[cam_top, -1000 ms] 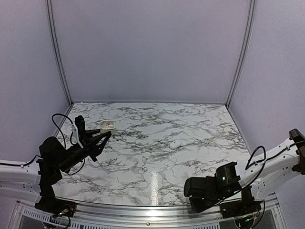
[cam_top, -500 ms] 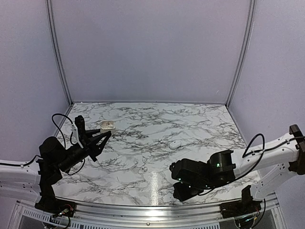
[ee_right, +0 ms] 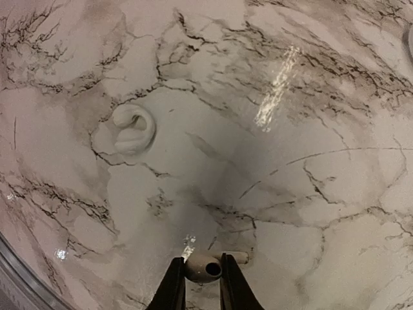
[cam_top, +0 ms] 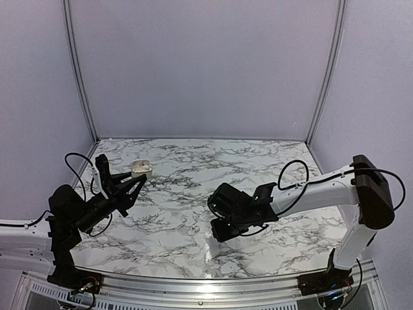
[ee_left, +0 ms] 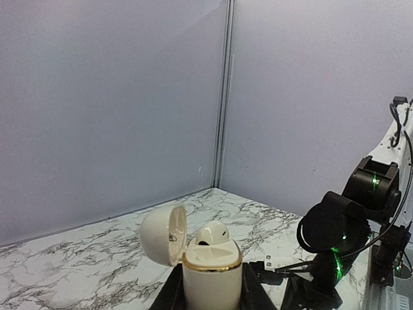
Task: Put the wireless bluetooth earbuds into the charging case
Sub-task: Move the left earbud to the center of the board, then adjust the left earbud at the center of the board.
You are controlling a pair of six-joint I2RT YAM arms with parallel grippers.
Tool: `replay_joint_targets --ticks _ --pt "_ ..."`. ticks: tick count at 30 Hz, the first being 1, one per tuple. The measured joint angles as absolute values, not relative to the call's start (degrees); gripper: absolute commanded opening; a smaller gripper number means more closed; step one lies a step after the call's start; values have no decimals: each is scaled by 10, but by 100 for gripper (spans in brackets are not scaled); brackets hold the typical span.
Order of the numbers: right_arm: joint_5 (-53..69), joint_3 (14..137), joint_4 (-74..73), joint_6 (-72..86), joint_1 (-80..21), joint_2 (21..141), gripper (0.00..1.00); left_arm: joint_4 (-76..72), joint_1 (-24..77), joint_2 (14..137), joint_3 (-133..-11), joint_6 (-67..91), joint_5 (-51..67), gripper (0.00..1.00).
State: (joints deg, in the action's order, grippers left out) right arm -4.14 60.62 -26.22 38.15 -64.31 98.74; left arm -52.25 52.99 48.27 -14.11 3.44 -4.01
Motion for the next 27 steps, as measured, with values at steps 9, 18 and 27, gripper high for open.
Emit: replay_joint_targets --ticks 9,18,27 --pt "-26 611 -237 346 -621 1026 26 -519 528 479 -141 34 -42 0" --pt "-18 641 -249 290 -600 1029 62 -513 524 476 -141 34 -41 0" --pt "0 697 -298 158 -574 1029 55 -505 516 453 -140 35 -40 0"
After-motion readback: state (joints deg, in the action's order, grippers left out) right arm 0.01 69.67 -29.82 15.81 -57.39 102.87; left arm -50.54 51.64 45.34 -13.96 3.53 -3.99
